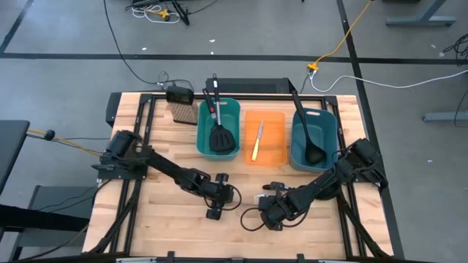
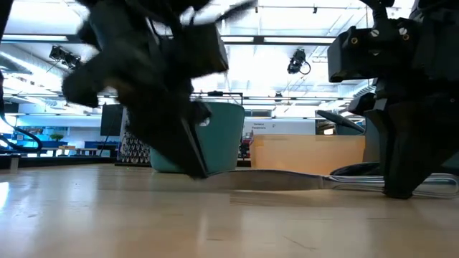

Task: Pick & Place Kitchen Items
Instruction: Put the bottom silver table knife into the orange bin

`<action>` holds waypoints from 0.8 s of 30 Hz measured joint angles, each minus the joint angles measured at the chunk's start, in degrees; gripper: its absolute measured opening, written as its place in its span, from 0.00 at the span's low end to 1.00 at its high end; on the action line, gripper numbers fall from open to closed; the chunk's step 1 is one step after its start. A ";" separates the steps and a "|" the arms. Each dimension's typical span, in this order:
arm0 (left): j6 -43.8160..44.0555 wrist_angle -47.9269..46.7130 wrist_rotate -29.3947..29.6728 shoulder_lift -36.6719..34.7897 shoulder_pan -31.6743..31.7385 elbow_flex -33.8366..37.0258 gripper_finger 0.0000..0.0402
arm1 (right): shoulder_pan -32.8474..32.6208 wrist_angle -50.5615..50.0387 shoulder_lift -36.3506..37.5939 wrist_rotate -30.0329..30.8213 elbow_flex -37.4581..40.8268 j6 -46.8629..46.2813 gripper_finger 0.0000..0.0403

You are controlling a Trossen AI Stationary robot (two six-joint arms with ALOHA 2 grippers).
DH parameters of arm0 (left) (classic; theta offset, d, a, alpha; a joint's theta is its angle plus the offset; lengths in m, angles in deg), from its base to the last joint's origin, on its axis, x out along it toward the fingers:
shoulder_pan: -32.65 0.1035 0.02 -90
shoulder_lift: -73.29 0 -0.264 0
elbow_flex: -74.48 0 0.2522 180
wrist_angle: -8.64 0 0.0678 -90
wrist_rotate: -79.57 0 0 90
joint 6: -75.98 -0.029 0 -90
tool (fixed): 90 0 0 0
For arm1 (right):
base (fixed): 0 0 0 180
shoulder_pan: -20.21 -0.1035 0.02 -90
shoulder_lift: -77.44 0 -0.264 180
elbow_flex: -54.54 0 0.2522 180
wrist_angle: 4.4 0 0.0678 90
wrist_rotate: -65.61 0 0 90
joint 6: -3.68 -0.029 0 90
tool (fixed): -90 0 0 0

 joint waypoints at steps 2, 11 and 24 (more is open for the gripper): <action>-0.04 -3.13 0.13 -2.87 -0.22 -0.11 0.14 | 0.04 -0.12 0.23 -0.10 0.00 -0.36 0.06; 2.00 -17.43 12.68 -16.22 -5.26 1.73 0.08 | -0.02 -1.22 0.32 0.50 -1.76 -0.65 0.06; 4.02 16.60 14.68 -54.51 -2.08 37.19 0.01 | 0.09 -0.81 0.48 1.21 -3.67 2.18 0.06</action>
